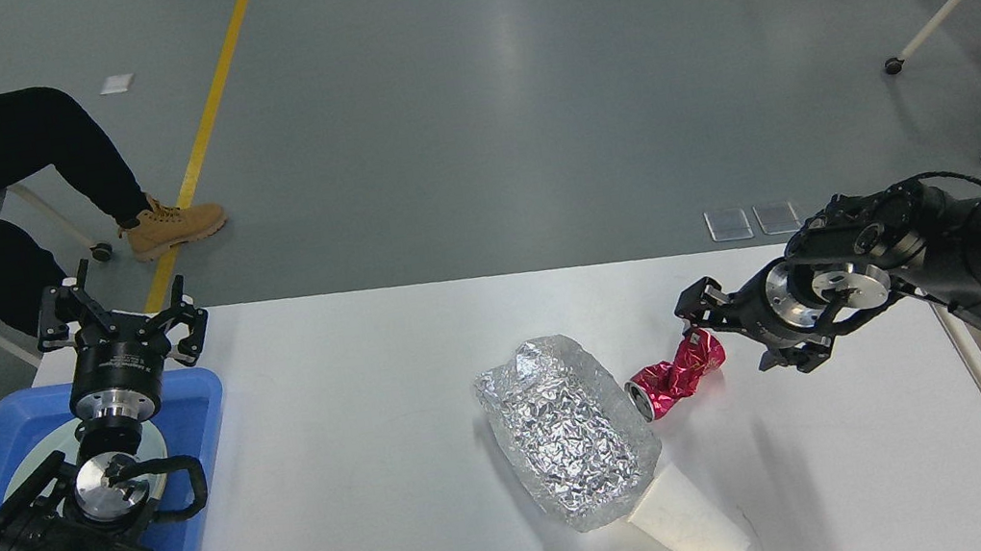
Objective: Tidy desktop
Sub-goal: 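Lower the right gripper and grasp the red crushed can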
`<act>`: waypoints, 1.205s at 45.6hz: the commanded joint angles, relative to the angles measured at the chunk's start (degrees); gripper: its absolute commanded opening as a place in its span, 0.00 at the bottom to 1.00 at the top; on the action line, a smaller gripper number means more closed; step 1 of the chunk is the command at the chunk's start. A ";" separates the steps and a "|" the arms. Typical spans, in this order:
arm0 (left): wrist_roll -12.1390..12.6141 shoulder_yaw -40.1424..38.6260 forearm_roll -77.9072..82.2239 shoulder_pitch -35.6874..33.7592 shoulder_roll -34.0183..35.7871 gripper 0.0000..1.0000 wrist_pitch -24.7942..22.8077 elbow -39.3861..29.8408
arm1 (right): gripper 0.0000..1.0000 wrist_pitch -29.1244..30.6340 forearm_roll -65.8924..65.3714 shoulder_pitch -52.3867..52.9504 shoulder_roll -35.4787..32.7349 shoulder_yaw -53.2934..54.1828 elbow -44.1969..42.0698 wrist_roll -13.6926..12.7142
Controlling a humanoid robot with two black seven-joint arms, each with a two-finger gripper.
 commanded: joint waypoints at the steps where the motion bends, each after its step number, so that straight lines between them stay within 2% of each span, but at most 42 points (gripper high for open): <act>1: 0.03 -0.01 -0.01 0.00 0.00 0.97 0.02 0.00 | 0.99 -1.59 -0.01 -3.52 2.70 0.89 -4.23 -0.01; 12: 0.03 -0.01 -0.01 0.00 0.00 0.97 0.02 0.00 | 0.99 -2.64 -0.01 -9.42 7.10 1.06 -13.29 -0.01; 22: -0.05 -0.01 -0.01 0.00 0.00 0.97 0.02 0.00 | 0.99 -2.82 -0.01 -11.26 7.63 1.15 -15.40 -0.01; 30: 0.03 -0.01 -0.01 0.00 -0.08 0.97 0.02 0.00 | 0.94 -2.91 -0.01 -12.58 7.98 1.50 -16.10 -0.01; 41: 0.03 -0.01 -0.01 0.00 0.00 0.97 -0.07 0.00 | 0.93 -5.02 -0.01 -13.90 7.89 5.11 -16.10 -0.01; 51: 0.03 -0.01 -0.01 0.00 0.00 0.97 0.02 0.00 | 0.58 -5.02 -0.10 -13.99 8.07 5.02 -15.75 -0.09; 55: 0.03 -0.01 -0.01 0.00 0.00 0.97 0.02 0.00 | 0.47 -5.02 -0.10 -13.99 8.33 4.93 -15.66 -0.09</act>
